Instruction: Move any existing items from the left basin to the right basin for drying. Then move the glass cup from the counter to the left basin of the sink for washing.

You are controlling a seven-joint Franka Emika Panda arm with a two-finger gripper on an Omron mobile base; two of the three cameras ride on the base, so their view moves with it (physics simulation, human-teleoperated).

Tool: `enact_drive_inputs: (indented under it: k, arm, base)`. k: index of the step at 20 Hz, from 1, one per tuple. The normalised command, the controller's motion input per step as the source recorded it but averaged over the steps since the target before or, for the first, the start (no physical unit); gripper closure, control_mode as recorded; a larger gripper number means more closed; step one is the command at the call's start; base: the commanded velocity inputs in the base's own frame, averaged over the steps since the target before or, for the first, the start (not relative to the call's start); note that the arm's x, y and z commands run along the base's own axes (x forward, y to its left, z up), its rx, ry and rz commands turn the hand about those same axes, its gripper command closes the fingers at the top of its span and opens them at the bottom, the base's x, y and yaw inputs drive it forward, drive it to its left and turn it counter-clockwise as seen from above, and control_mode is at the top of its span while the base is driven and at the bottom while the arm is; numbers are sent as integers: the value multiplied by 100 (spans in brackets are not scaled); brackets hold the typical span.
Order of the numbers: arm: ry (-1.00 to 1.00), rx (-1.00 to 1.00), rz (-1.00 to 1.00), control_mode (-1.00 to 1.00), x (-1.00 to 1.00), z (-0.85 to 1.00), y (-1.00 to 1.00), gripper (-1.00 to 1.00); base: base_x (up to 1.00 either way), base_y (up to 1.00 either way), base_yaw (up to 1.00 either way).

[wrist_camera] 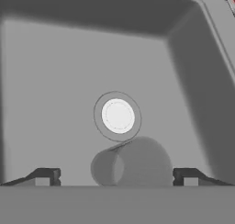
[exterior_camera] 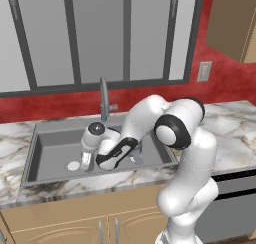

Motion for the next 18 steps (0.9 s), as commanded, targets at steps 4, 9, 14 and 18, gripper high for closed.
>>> enact_drive_inputs:
  k: [4,9,14,18]
  arm:
    - [-5,8,0,-100,-23,84,0,-100]
    - [-3,6,-1,-100,-18,96,0,-100]
    - [-3,3,-4,-100,-16,100,0,-100]
    - [-1,1,-8,-100,-12,100,0,-100]
  base:
    - [0,0,0]
    - [0,0,0]
    - [0,0,0]
    - [0,0,0]
